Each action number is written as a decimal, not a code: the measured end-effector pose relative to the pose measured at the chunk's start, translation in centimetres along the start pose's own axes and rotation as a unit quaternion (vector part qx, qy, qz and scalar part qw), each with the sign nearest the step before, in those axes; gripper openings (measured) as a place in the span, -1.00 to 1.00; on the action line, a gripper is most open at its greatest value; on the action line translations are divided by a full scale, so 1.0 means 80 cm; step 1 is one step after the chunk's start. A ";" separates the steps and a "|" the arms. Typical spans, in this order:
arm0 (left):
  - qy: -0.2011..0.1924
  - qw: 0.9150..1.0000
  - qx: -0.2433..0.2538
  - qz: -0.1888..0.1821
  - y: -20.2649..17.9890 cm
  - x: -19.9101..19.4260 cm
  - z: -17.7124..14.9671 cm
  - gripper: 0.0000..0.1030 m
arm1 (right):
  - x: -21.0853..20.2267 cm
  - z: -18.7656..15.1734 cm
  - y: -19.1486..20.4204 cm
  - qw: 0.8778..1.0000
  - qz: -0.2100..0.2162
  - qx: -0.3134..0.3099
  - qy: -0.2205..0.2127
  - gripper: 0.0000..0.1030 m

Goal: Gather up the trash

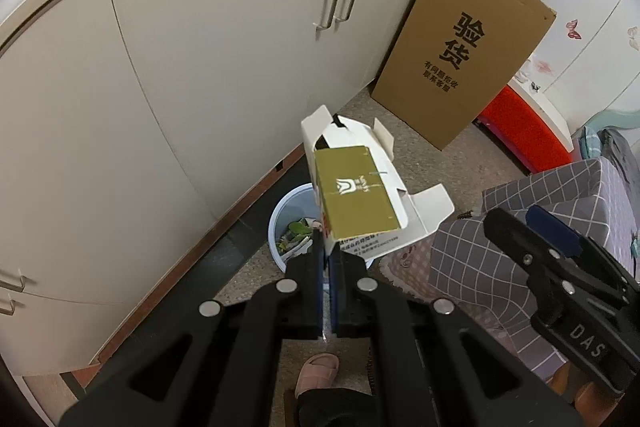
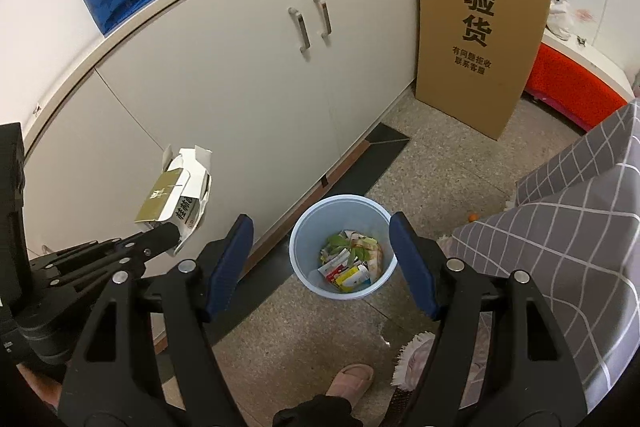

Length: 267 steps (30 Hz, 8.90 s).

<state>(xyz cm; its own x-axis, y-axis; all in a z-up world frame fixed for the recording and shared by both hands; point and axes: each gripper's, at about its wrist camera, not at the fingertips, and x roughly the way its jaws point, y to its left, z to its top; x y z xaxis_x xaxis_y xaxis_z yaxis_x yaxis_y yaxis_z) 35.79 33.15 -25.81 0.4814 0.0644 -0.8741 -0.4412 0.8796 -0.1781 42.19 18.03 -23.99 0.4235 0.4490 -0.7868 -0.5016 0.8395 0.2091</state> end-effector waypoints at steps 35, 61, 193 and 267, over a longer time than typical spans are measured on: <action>-0.019 0.999 0.048 -0.005 -0.076 -0.017 0.028 0.45 | -0.075 -0.006 -0.061 0.995 -0.022 0.064 -0.079 0.45; -0.080 0.981 0.158 -0.076 -0.311 -0.140 -0.057 0.47 | -0.291 -0.081 -0.237 0.962 -0.098 0.158 -0.199 0.53; -0.046 0.998 0.035 -0.010 -0.029 -0.005 0.026 -0.97 | -0.019 0.017 -0.026 0.998 -0.024 0.037 -0.045 0.77; -0.337 0.909 0.213 -0.122 -0.228 -0.478 -0.263 0.88 | -0.539 -0.266 -0.062 0.916 -0.207 0.121 -0.322 0.88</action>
<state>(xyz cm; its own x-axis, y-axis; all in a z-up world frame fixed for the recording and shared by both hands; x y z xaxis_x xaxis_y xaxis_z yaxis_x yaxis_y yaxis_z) 9.51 4.77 1.38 0.9436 -0.0098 -0.3310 0.0054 0.9999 -0.0141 10.35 -11.97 -3.48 0.9357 0.0999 -0.3384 -0.0496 0.9868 0.1542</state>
